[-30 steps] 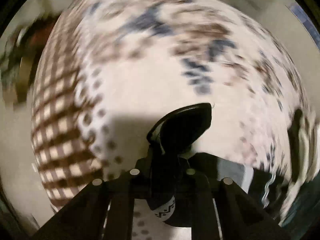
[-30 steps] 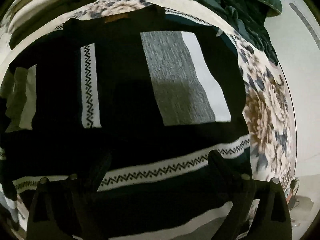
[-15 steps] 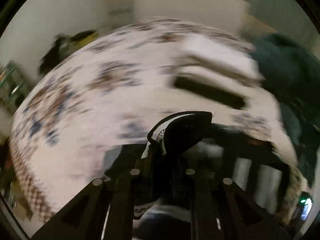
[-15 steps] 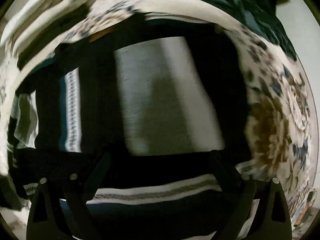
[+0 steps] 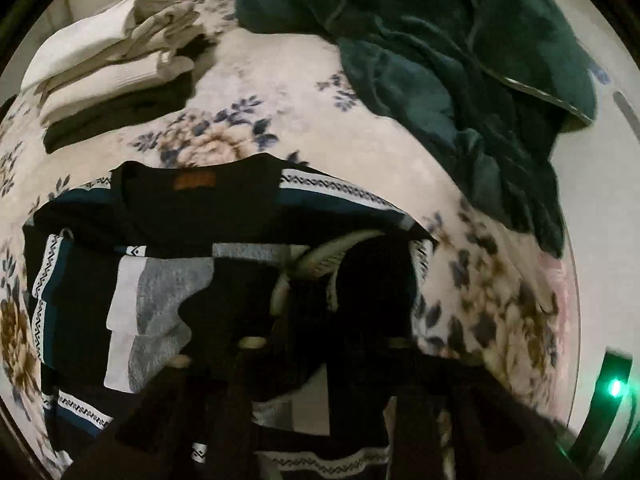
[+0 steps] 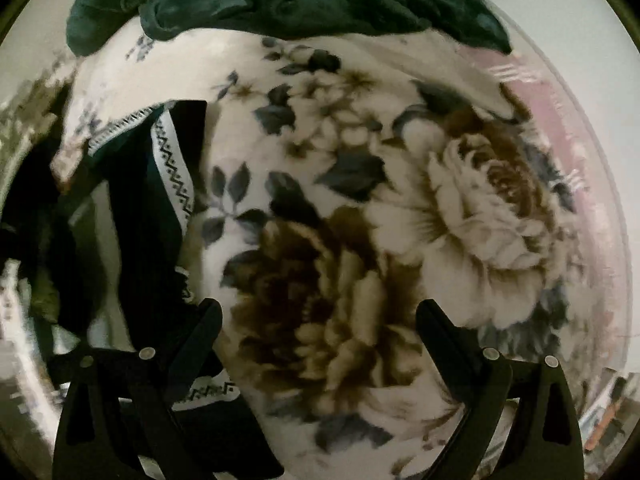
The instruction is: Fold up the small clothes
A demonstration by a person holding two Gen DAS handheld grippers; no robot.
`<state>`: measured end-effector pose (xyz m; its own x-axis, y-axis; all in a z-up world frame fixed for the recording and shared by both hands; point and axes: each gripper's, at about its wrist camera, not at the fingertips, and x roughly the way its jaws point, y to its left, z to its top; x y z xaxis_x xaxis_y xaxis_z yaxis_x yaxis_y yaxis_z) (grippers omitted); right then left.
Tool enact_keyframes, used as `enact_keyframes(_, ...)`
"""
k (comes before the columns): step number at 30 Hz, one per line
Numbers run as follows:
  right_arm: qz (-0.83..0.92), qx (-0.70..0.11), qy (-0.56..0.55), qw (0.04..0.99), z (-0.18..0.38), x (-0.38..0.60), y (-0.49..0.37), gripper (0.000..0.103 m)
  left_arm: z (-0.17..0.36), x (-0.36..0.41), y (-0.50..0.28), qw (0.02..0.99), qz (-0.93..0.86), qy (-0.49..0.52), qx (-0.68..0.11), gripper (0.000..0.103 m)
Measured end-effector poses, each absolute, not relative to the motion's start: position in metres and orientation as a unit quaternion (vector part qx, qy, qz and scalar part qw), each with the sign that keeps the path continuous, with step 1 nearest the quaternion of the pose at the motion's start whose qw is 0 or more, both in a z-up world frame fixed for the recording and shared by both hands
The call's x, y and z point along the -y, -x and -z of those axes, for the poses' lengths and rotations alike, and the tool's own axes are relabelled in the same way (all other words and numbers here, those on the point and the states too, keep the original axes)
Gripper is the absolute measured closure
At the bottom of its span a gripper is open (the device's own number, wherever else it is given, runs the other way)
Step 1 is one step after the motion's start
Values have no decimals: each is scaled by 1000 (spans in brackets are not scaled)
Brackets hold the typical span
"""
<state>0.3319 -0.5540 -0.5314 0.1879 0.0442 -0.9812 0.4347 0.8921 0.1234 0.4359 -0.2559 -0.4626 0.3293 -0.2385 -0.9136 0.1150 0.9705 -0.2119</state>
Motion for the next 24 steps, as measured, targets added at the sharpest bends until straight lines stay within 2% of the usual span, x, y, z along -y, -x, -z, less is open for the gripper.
enact_keyframes(1, 116, -623, -201, 747, 530, 560, -332, 4, 457, 248, -431, 813, 115, 62, -567, 24)
enact_keyframes(2, 101, -622, -207, 748, 528, 567, -332, 4, 450, 235, -427, 815, 111, 64, -565, 3)
enact_keyframes(7, 25, -601, -260, 756, 507, 550, -343, 4, 430, 131, -410, 840, -26, 41, -540, 3)
enact_keyframes(12, -40, -581, -293, 758, 503, 510, -393, 5, 448, 17, -396, 813, -183, 11, -553, 3)
enact_keyframes(16, -76, -590, -312, 741, 520, 472, -435, 14, 463, -32, -390, 798, -238, 17, -554, 3)
enact_keyframes(17, -88, -594, -318, 734, 527, 461, -443, 28, 464, -37, -387, 796, -243, 26, -554, 3)
enact_keyframes(18, -90, -603, -314, 728, 534, 455, -449, 66, 465, -41, -385, 794, -247, 36, -554, 3)
enact_keyframes(19, -79, -617, -302, 722, 542, 447, -454, 91, 469, -45, -386, 792, -249, 52, -555, 3)
enact_keyframes(20, -62, -627, -293, 719, 547, 443, -455, 95, 472, -47, -383, 789, -249, 67, -557, 3)
enact_keyframes(24, 5, -613, -259, 747, 536, 464, -426, 95, 484, -48, -380, 783, -242, 98, -564, 3)
